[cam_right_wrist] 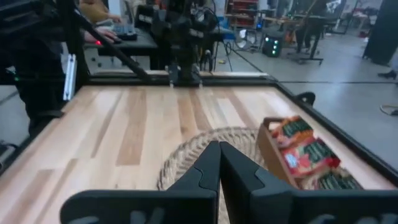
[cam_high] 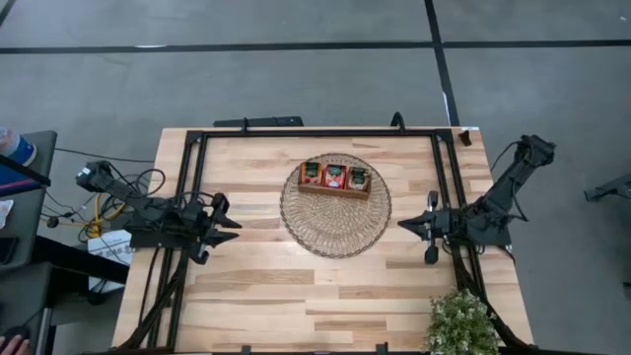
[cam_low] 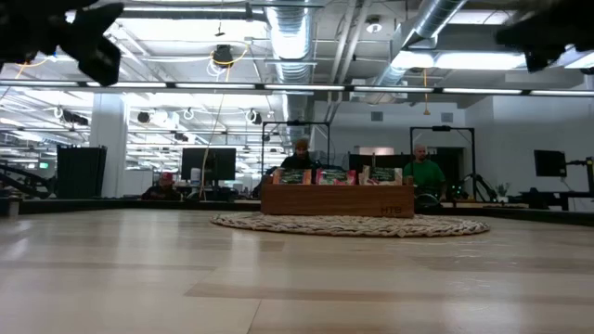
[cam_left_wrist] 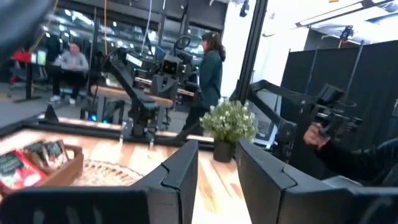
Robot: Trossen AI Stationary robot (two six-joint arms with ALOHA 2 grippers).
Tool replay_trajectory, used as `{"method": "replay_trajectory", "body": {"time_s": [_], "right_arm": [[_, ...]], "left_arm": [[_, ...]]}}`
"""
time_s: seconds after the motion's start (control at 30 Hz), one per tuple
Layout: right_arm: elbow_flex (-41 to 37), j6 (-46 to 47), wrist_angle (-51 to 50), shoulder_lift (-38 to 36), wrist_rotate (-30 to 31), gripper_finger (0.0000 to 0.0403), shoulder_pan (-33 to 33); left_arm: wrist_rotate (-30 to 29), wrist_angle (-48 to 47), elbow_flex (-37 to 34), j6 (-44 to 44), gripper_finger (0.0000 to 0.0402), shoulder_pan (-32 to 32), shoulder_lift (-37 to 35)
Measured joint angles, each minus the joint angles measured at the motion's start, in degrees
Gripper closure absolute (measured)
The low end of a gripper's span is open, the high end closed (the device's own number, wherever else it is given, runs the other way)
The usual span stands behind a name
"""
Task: Pick & Place Tea
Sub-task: Return to Home Position
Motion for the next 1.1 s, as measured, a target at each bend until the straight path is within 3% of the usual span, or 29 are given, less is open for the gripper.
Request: {"method": "replay_trajectory", "body": {"time_s": [0.2,0.4,0.63,1.1], "right_arm": [[-7.82,1.85,1.38,-7.53,-0.93,0.0403,1.1],[-18.49,-5.11,11.83,-17.72,-5.17,0.0403,2.13],[-18.42,-8.42,8.02,-24.61,-6.84,0.0403,2.4],[-18.45,-8.56,7.88,-24.86,-6.75,0.0403,2.23]], "left_arm": [[2.78,-5.61,-0.17,-1.42,0.03,0.02,-5.13],[3.81,-8.4,-0.27,-1.2,0.03,0.03,-5.62],[2.22,-10.69,-0.33,-2.58,0.03,0.02,-5.62],[-0.52,-16.01,-0.4,-2.3,0.03,0.02,-5.58]]}}
